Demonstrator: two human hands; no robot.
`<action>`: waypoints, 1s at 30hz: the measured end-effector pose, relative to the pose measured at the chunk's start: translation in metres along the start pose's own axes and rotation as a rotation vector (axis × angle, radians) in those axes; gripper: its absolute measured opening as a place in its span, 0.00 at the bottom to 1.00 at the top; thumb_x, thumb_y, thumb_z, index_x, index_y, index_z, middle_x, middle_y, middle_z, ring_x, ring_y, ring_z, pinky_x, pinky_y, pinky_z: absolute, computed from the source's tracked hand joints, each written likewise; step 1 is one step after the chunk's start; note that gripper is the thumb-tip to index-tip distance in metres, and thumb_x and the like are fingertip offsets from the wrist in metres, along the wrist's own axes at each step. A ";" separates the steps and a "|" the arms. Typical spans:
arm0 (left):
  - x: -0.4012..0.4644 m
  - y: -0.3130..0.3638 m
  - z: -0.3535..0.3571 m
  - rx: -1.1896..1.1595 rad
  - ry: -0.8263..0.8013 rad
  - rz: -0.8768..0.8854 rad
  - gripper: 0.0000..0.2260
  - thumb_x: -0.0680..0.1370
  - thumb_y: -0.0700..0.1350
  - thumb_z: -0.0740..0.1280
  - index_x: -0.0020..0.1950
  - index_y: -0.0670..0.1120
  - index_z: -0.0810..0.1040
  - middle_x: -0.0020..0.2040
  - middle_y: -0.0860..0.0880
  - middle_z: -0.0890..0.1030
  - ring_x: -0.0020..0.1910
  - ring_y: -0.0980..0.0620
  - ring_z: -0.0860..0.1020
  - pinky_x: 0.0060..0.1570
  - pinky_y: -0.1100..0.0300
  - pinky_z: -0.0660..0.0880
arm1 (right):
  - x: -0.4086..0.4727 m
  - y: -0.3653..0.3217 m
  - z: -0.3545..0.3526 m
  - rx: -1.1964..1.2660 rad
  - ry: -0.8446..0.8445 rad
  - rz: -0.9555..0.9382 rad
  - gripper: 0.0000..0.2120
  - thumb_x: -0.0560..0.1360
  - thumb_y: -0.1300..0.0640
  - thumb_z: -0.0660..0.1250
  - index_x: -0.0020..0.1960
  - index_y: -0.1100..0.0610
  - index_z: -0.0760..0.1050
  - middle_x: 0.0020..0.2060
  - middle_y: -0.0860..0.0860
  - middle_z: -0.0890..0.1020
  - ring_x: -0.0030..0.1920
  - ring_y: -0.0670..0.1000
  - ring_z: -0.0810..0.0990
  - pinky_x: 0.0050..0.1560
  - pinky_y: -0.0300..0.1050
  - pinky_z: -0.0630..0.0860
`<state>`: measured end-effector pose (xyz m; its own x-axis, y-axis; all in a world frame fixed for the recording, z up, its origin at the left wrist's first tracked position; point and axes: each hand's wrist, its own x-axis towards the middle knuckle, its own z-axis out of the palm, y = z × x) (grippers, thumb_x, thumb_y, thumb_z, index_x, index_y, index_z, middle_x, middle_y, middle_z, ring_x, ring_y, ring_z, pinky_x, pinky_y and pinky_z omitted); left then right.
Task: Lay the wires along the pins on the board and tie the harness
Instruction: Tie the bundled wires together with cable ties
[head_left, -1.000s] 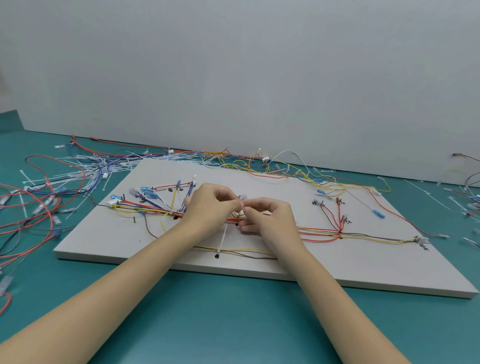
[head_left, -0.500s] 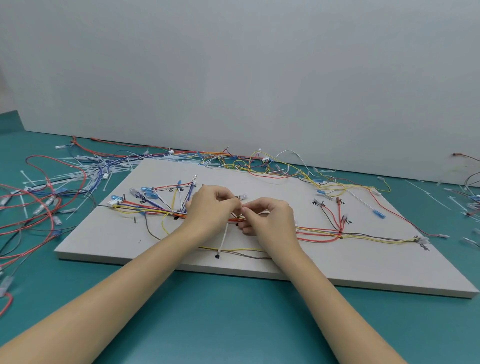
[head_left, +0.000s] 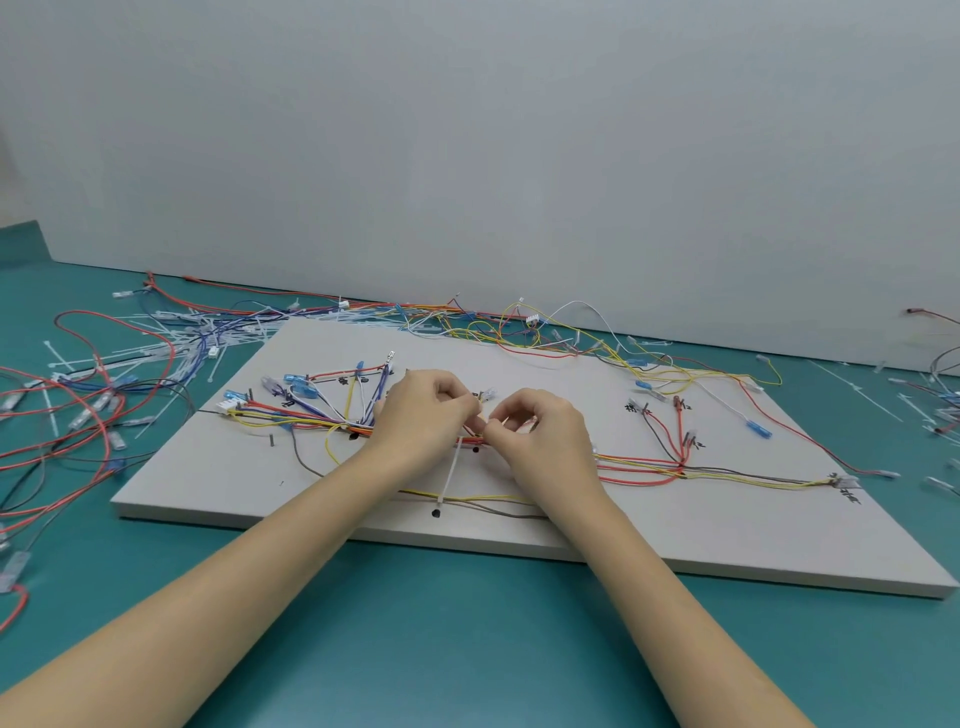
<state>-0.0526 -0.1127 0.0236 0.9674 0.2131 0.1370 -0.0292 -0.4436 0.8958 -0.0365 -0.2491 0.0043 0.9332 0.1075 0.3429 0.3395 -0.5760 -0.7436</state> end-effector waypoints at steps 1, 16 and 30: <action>0.000 0.000 0.000 0.025 0.006 0.006 0.05 0.71 0.44 0.66 0.37 0.47 0.80 0.34 0.53 0.85 0.47 0.50 0.80 0.61 0.44 0.70 | -0.001 0.000 -0.002 -0.051 -0.009 0.028 0.10 0.68 0.45 0.72 0.36 0.51 0.78 0.33 0.44 0.80 0.36 0.41 0.76 0.34 0.41 0.68; 0.001 -0.006 -0.004 0.005 -0.054 0.153 0.04 0.77 0.42 0.66 0.43 0.44 0.77 0.34 0.50 0.85 0.40 0.53 0.82 0.47 0.55 0.75 | 0.001 0.001 -0.005 0.078 -0.106 0.016 0.06 0.72 0.52 0.72 0.39 0.53 0.82 0.33 0.46 0.82 0.35 0.40 0.76 0.37 0.40 0.70; 0.002 -0.008 -0.007 0.201 -0.120 0.187 0.05 0.67 0.39 0.71 0.34 0.47 0.85 0.32 0.52 0.83 0.34 0.57 0.81 0.38 0.62 0.77 | 0.004 -0.003 -0.007 0.179 -0.134 0.093 0.04 0.68 0.63 0.70 0.38 0.56 0.78 0.32 0.51 0.80 0.35 0.50 0.78 0.43 0.54 0.80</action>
<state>-0.0520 -0.1023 0.0193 0.9731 0.0126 0.2300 -0.1706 -0.6315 0.7564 -0.0349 -0.2528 0.0122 0.9647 0.1744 0.1972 0.2553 -0.4367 -0.8626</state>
